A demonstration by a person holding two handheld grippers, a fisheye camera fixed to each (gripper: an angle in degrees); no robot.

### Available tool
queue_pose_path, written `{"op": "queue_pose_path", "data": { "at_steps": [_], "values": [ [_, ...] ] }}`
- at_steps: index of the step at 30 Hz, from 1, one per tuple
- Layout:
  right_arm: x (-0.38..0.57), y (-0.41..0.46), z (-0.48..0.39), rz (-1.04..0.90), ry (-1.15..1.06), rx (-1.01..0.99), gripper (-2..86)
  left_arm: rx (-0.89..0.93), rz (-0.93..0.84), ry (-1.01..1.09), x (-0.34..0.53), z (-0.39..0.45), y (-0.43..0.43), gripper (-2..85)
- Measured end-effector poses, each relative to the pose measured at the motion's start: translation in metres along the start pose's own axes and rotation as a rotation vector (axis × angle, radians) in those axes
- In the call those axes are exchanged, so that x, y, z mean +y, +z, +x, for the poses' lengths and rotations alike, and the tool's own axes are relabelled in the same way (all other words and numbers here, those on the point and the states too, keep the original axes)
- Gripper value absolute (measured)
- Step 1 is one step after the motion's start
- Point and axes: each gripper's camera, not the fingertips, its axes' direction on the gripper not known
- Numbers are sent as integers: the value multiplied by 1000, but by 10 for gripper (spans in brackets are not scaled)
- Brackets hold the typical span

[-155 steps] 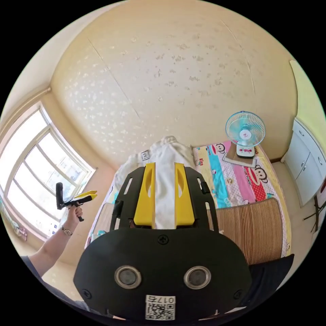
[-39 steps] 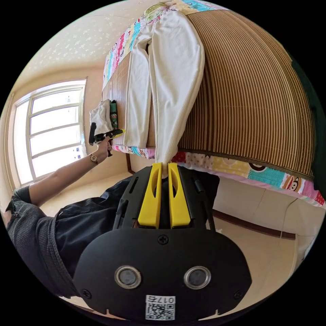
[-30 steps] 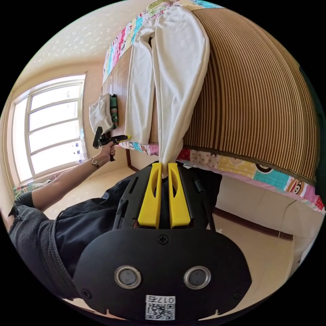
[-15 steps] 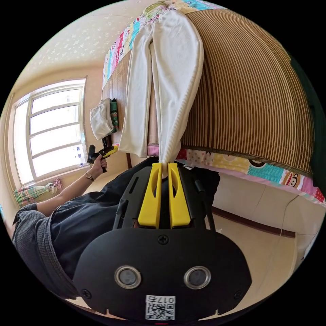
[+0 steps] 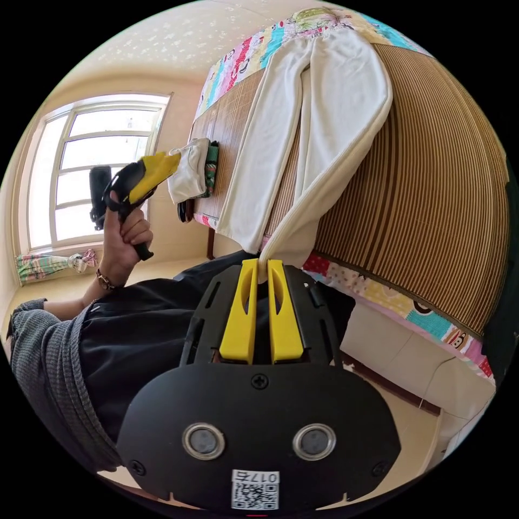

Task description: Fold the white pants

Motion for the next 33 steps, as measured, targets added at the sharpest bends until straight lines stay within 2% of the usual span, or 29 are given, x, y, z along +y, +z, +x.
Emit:
{"op": "queue_pose_path", "data": {
  "at_steps": [3, 5, 9, 14, 20, 29, 33],
  "values": [
    [6, -3, -6, 26, 3, -3, 22, 187, -33, -57, -3, -9, 10, 0],
    [11, -7, -8, 48, 6, -17, 22, 222, -40, -88, -2, -15, 12, -6],
    [23, -14, -10, 86, 29, -68, 23, 339, -193, 15, -5, -12, 29, -9],
    [33, -19, -13, 101, 46, -100, 23, 298, -182, 156, 3, -7, 32, -10],
    [39, -28, -29, 87, 18, -81, 22, 378, -97, 176, 20, -22, 29, -10],
    [52, -46, -52, 66, -22, -55, 19, 291, -40, 231, 24, -18, 31, -10],
    [60, -61, -57, 76, -21, -64, 18, 215, -88, 191, 19, -17, 44, -10]
  ]
}}
